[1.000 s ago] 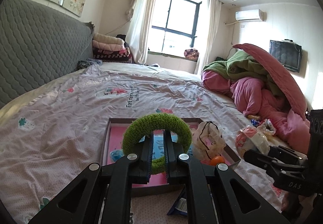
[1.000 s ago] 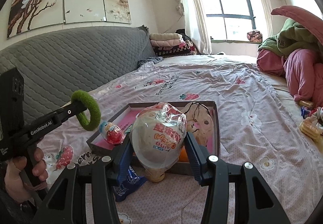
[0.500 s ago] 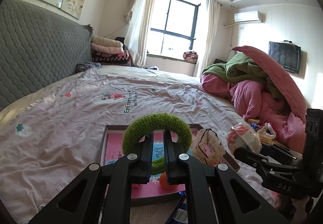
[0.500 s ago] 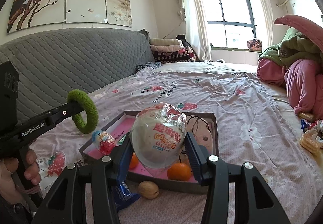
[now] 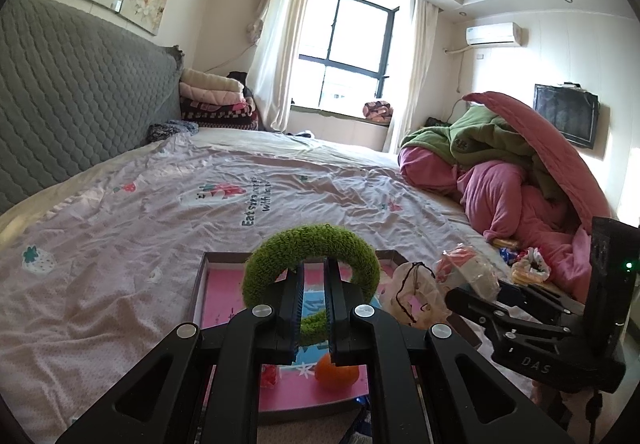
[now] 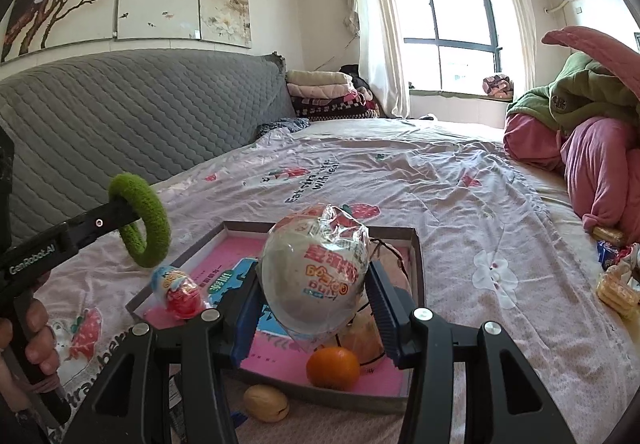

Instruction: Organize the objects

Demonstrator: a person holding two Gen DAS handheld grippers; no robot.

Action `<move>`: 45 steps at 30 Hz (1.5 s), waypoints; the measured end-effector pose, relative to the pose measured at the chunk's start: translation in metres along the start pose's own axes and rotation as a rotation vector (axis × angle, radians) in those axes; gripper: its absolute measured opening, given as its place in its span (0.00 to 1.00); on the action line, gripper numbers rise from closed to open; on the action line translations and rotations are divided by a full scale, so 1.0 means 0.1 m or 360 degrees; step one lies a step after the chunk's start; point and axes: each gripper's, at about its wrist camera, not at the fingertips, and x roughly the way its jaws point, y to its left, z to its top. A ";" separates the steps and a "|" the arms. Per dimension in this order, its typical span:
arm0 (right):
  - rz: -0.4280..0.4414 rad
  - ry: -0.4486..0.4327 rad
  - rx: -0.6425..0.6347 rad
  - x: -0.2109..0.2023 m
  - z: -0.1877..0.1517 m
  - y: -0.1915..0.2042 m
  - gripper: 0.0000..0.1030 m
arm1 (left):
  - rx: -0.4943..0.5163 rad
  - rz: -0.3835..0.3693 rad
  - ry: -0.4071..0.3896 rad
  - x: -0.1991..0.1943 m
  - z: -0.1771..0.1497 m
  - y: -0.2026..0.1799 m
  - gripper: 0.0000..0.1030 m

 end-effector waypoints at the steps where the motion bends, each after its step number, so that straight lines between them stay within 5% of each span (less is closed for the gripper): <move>1: -0.0003 0.0000 0.0000 0.02 0.00 0.00 0.49 | 0.0003 -0.0001 0.0001 0.03 0.00 -0.01 0.09; 45: 0.0053 0.0089 -0.0094 0.46 -0.03 0.02 0.50 | -0.0043 0.0048 0.0254 0.81 -0.11 -0.05 0.09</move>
